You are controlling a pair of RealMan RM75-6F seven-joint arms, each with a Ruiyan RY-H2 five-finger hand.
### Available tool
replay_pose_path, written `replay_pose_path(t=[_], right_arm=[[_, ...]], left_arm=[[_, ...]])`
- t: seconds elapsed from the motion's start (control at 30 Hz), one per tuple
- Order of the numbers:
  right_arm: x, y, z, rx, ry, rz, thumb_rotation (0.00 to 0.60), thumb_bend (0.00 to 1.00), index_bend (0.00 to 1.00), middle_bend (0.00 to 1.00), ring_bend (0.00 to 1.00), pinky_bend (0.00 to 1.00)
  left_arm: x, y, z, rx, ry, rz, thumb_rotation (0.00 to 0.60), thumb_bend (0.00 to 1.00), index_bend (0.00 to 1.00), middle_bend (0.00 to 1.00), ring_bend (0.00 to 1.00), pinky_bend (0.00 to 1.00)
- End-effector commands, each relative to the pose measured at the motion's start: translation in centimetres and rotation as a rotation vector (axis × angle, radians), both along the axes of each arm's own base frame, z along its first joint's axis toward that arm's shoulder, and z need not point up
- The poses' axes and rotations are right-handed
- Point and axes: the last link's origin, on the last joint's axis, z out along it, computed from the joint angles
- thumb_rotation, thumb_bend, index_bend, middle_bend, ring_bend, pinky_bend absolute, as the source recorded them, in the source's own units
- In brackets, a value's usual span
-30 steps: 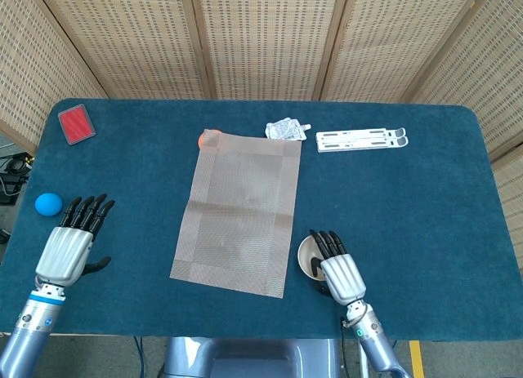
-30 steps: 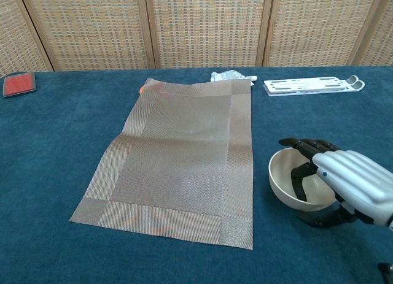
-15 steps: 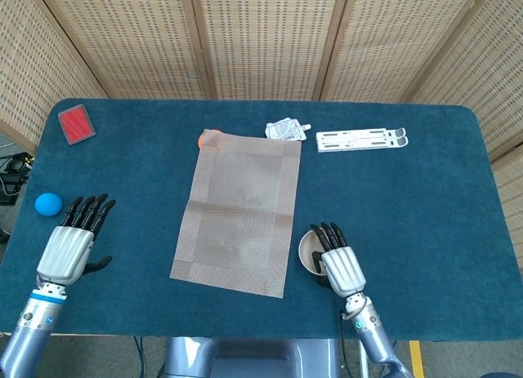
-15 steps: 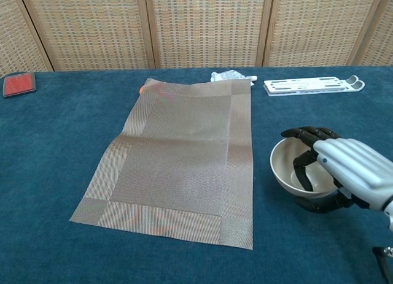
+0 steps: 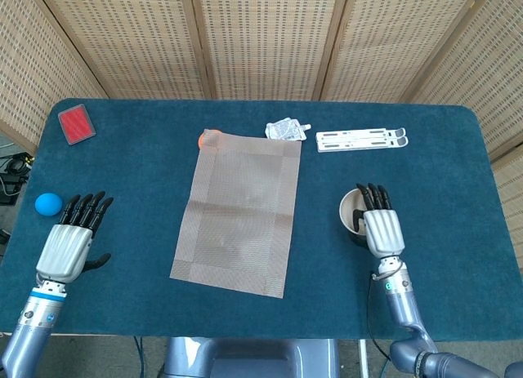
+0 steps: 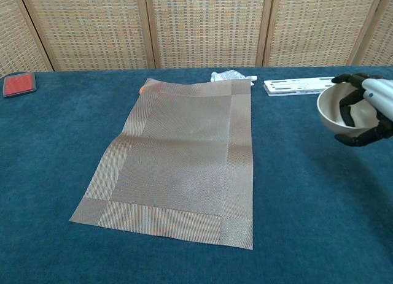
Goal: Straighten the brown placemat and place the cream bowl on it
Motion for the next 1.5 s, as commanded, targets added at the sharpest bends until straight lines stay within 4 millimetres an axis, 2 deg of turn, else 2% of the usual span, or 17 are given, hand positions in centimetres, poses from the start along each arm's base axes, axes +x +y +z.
replay_pose_path(t=[0.03, 0.13, 0.33, 0.7, 0.77, 0.9, 1.03, 1.3, 1.5], right_arm=[[-2.1, -1.8, 1.6, -0.033, -0.028, -0.093, 0.6, 0.5, 0.8, 0.2, 0.03, 0.0], [-4.0, -2.5, 1.8, -0.01, -0.046, -0.164, 0.6, 0.5, 0.8, 0.2, 0.03, 0.0], [-6.3, -3.0, 1.4, 0.012, -0.018, -0.25, 0.6, 0.5, 0.8, 0.2, 0.03, 0.0], [-7.4, -3.0, 1.4, 0.015, -0.013, -0.304, 0.6, 0.48, 0.75, 0.15, 0.03, 0.0], [-7.6, -2.9, 1.5, 0.018, -0.009, -0.312, 0.6, 0.46, 0.7, 0.12, 0.03, 0.0], [-7.8, -2.6, 1.3, 0.041, 0.001, -0.332, 0.6, 0.39, 0.51, 0.01, 0.0, 0.0], [-7.9, -2.1, 1.2, 0.053, 0.029, -0.349, 0.6, 0.34, 0.34, 0.0, 0.0, 0.0], [-6.1, -0.1, 1.3, 0.038, 0.037, -0.313, 0.6, 0.33, 0.23, 0.0, 0.0, 0.0], [-2.8, 2.5, 1.5, -0.012, -0.012, -0.202, 0.6, 0.29, 0.22, 0.0, 0.0, 0.0]], left_arm=[[0.1, -0.1, -0.2, -0.005, 0.002, -0.005, 0.6, 0.11, 0.0, 0.0, 0.0, 0.0], [0.2, -0.2, -0.1, -0.003, -0.006, -0.011, 0.6, 0.11, 0.0, 0.0, 0.0, 0.0], [0.2, -0.3, 0.1, 0.002, -0.012, -0.012, 0.6, 0.11, 0.0, 0.0, 0.0, 0.0], [0.3, -0.5, 0.1, 0.004, -0.015, -0.019, 0.6, 0.11, 0.0, 0.0, 0.0, 0.0], [0.4, -0.4, 0.1, 0.006, -0.02, -0.02, 0.6, 0.11, 0.0, 0.0, 0.0, 0.0], [0.4, -0.4, 0.1, 0.011, -0.022, -0.023, 0.6, 0.11, 0.0, 0.0, 0.0, 0.0], [0.3, -0.4, 0.2, 0.015, -0.023, -0.02, 0.6, 0.11, 0.0, 0.0, 0.0, 0.0], [0.2, -0.3, 0.4, 0.021, -0.03, -0.019, 0.6, 0.11, 0.0, 0.0, 0.0, 0.0], [0.3, -0.4, 0.4, 0.023, -0.026, -0.019, 0.6, 0.11, 0.0, 0.0, 0.0, 0.0]])
